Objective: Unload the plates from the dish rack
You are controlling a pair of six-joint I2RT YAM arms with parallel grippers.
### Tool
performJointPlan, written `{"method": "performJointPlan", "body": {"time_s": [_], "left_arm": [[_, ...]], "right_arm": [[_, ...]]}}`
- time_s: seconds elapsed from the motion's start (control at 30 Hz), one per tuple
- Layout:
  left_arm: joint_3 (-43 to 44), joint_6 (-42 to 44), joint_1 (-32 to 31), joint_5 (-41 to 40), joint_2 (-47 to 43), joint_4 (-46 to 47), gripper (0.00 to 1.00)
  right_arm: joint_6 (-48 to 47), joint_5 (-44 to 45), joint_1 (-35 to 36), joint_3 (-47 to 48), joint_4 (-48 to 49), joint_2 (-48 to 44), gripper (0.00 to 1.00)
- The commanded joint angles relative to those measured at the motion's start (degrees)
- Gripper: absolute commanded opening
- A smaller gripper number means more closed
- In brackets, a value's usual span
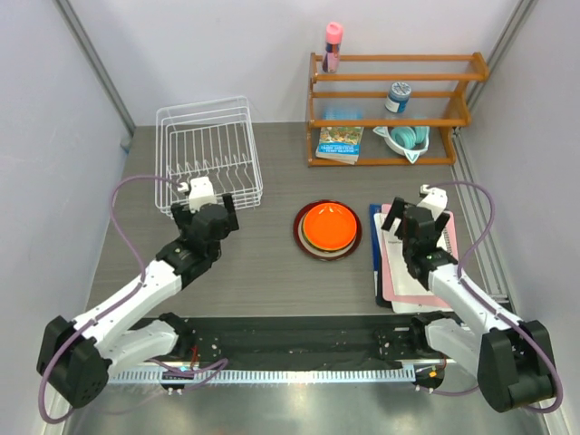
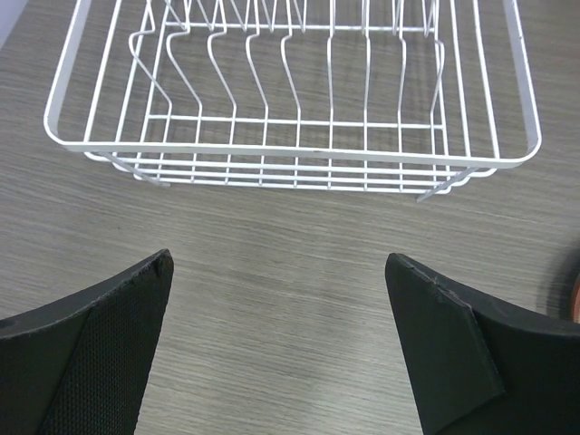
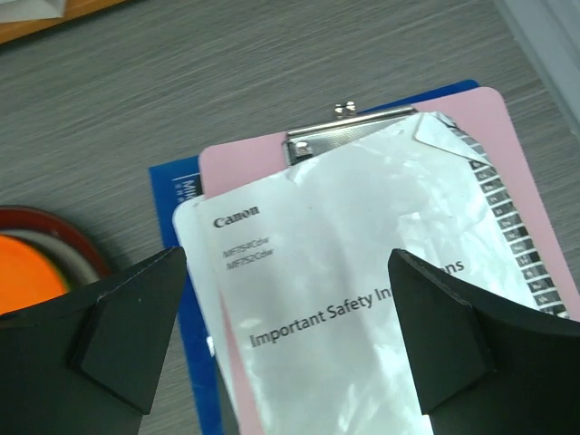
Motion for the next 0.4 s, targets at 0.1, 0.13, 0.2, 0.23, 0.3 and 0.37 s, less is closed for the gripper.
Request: {"method": "performJointPlan", "body": {"time_s": [0.1, 0.13, 0.2, 0.23, 0.3, 0.37], "left_arm": [[-3.4, 2.5, 0.1, -2.6, -6.3, 5.0, 0.99], [-3.7, 2.9, 0.1, -2.9, -6.9, 5.2, 0.99], [-3.9, 3.3, 0.1, -3.4, -7.3, 5.2, 1.00], [-3.9, 3.2, 0.1, -3.6, -7.5, 4.9, 0.99], [-3.9, 3.2, 0.1, -3.6, -7.8, 4.9, 1.00], [-3.8, 3.8, 0.1, -2.8, -7.9, 5.1, 0.99]], "right_arm": [[-4.9, 13.3, 0.2, -4.8, 15.2, 1.8, 1.00], [-5.2, 13.4, 0.3, -3.9, 13.3, 1.5, 1.00], [-3.9, 14.4, 0.4, -3.0, 11.4, -0.5, 0.99], [-3.9, 15.1, 0.4, -3.9, 12.9, -1.1, 1.00], [-4.7, 15.7, 0.4, -5.1, 15.0, -2.2, 1.00], [-4.3, 17.4, 0.5, -5.8, 15.3, -3.2, 1.00]]}}
